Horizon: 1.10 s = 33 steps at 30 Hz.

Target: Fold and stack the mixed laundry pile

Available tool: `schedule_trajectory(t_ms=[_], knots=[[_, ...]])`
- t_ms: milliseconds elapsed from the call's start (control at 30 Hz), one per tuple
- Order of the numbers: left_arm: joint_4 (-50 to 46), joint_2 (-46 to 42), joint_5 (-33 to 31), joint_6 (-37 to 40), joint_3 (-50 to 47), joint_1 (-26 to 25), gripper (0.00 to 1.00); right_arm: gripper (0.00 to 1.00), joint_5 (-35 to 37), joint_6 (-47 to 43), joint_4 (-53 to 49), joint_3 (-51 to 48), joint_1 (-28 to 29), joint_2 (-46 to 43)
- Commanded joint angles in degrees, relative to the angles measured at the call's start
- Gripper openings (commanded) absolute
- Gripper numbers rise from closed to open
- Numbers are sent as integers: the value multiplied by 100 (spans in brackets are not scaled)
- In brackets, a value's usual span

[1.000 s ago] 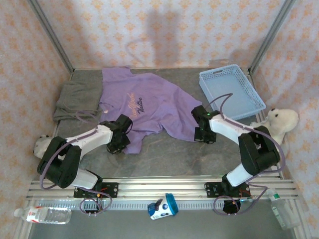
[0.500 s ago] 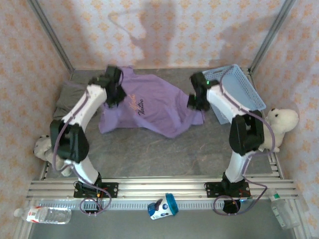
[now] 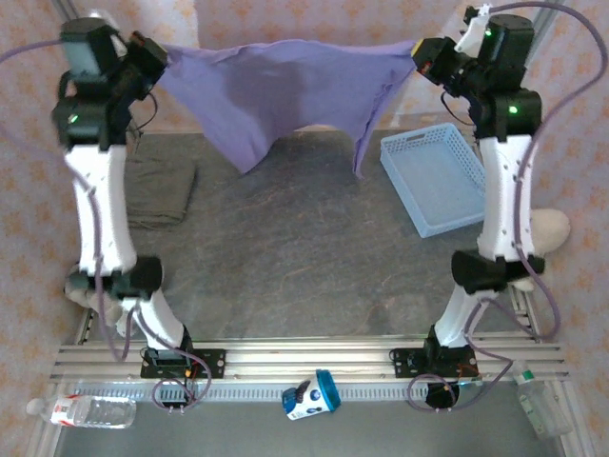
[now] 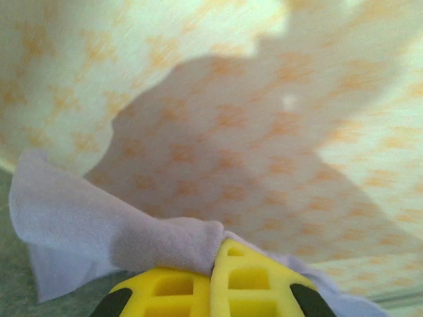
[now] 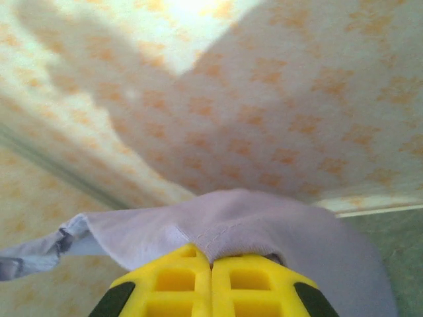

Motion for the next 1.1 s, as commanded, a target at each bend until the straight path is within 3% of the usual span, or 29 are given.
schedule_trajectory(t_ms=[0, 100, 167, 367, 433, 567, 600, 633, 667, 733, 767, 800, 900, 1067], knots=[[831, -1036, 85, 204, -998, -91, 0, 0, -280, -398, 16, -1281, 52, -658], [595, -1805, 265, 323, -2522, -146, 0, 0, -627, -450, -240, -3169, 59, -1366], [785, -2526, 257, 279, -4222, -284, 0, 0, -933, -504, -306, -4761, 60, -1984], [839, -4154, 0, -424, -8527, -772, 0, 0, -846, -408, -275, -8240, 64, -3315], [807, -4544, -39, -781, -9501, -895, 0, 0, -646, -477, -272, -8907, 56, -3523], [509, -5370, -128, -1255, -10731, -999, 0, 0, 626, -425, -326, -9560, 56, -3401], [366, -5530, -153, -1281, -10870, -1001, 0, 2, 617, -414, -345, -9485, 60, -3192], [210, -5680, -163, -1289, -10984, -1001, 0, 12, 623, -343, -379, -9404, 60, -2982], [41, -5785, -194, -1276, -11034, -1004, 15, 30, 699, -253, -454, -9304, 56, -2756], [-151, -5887, -295, -1319, -11019, -1004, 69, 55, 645, -285, -553, -9111, 60, -2355], [-151, -5880, -360, -1349, -10969, -1002, 94, 62, 564, -296, -538, -9045, 58, -2242], [-86, -5852, -385, -1376, -10925, -1000, 100, 64, 542, -296, -508, -8983, 60, -2202], [383, -5516, -446, -1449, -10724, -998, 100, 66, 813, -239, -548, -8644, 60, -2246], [1447, -4382, -462, -1485, -10240, -1022, 92, 63, 1775, -28, -590, -7994, 64, -2261]])
